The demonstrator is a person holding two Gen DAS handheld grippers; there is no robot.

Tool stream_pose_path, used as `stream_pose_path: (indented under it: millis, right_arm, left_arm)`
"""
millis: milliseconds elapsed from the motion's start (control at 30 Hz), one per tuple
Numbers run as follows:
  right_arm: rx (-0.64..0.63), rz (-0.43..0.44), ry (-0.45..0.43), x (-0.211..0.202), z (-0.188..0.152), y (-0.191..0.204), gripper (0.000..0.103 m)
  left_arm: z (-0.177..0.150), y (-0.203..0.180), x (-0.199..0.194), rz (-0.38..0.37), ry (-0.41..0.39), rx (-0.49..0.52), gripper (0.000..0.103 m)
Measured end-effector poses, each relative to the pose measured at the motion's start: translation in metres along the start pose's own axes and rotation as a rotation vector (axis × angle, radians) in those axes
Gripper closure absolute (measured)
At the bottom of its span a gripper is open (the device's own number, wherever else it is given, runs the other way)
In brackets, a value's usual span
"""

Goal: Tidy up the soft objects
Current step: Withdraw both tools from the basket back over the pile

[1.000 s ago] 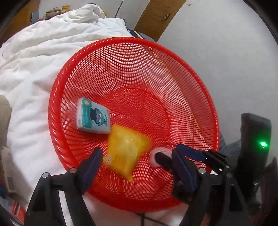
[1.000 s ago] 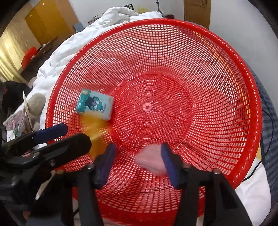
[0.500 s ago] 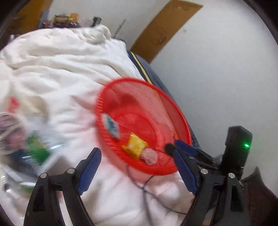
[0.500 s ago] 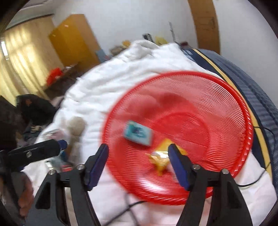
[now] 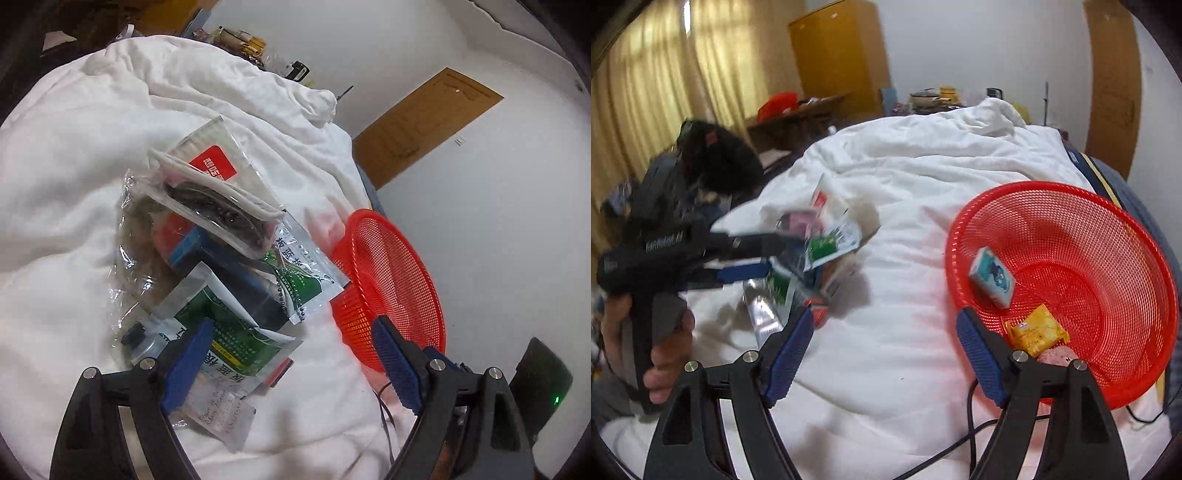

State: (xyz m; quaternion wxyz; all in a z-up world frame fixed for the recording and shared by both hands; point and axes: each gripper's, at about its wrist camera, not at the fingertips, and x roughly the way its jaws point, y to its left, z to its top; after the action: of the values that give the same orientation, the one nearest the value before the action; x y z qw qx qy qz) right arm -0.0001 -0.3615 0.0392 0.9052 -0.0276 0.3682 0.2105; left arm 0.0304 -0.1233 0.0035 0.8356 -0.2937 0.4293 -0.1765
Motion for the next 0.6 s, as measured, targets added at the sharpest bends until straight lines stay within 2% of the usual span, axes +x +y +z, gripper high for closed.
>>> stream_pose_path:
  millis: [200, 600]
  right_arm:
    - [-0.065, -0.023, 0.002, 0.006, -0.002, 0.012, 0.023]
    - [-0.045, -0.009, 0.021, 0.011, -0.003, 0.008, 0.023]
  left_arm:
    - [-0.003, -0.007, 0.002, -0.002, 0.002, 0.017, 0.013]
    - [-0.004, -0.004, -0.004, -0.011, 0.011, -0.007, 0.013]
